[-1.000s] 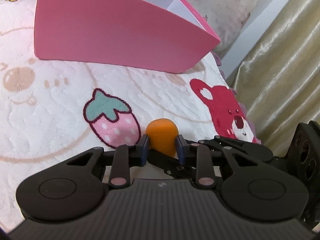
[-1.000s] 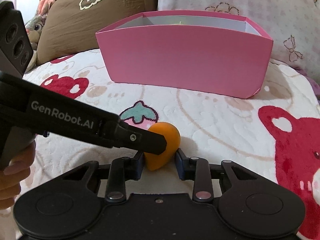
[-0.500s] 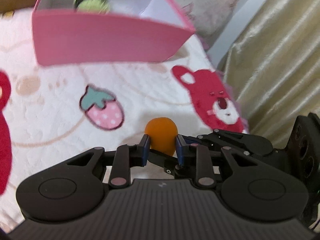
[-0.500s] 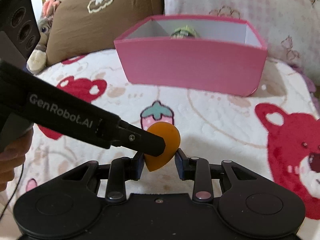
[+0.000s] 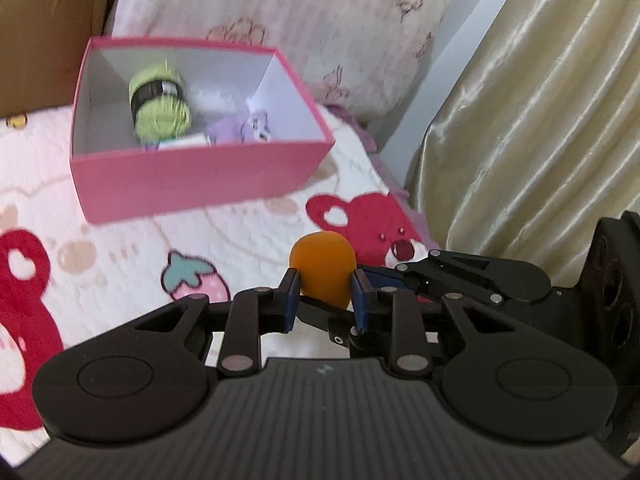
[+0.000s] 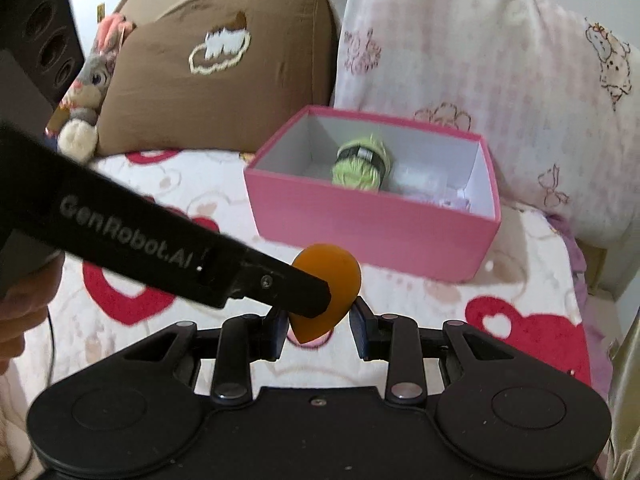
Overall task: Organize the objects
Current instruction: 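Carry the orange sponge with the right tool over the pink box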
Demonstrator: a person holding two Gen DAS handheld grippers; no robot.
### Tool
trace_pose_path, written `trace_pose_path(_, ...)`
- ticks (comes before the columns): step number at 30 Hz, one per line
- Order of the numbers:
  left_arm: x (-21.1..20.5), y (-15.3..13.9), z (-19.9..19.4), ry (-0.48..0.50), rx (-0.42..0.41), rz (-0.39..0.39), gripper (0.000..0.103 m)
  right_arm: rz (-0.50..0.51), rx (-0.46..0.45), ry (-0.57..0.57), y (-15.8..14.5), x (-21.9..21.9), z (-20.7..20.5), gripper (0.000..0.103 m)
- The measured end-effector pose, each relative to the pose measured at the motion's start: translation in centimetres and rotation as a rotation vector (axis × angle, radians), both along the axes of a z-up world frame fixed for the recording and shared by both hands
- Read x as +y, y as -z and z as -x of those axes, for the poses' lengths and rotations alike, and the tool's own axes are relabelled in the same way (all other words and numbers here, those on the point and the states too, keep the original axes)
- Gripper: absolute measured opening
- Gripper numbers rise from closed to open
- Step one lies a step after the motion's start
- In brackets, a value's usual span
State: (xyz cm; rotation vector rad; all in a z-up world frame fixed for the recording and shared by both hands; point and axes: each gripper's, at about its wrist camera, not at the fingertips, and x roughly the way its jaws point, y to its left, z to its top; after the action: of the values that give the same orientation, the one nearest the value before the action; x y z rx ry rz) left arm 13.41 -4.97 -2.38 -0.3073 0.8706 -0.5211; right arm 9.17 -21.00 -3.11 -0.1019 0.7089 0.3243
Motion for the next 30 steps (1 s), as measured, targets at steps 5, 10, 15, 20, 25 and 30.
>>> trace_pose_path(5,0.3,-2.7,-0.5,-0.002,-0.024,-0.020,0.026,-0.047,0.006,-0.018,-2.3,-0.4,-1.1,0.037)
trace_pose_path(10,0.6,-4.5,-1.2,-0.006,-0.059,-0.024,0.026,-0.062,0.004,-0.032,-4.3,-0.5,-2.4,0.037)
trace_pose_path(15,0.9,-6.5,-3.4,-0.005,-0.063,-0.030,0.026,-0.031,-0.022,-0.046,-5.9,-0.5,-4.3,0.037)
trace_pose_path(20,1.7,-7.0,-6.8,-0.036,-0.037,-0.002,0.026,-0.027,-0.015,-0.046,-6.5,-0.7,-7.7,0.037)
trace_pose_path(25,2.8,-5.6,-10.8,-0.082,0.002,0.065,0.027,-0.037,0.025,-0.037,-5.9,-1.5,-12.2,0.037)
trace_pose_path(30,3.8,-3.7,-15.2,-0.128,0.090,0.101,0.027,-0.049,0.073,-0.037,-4.1,-1.8,-16.6,0.037)
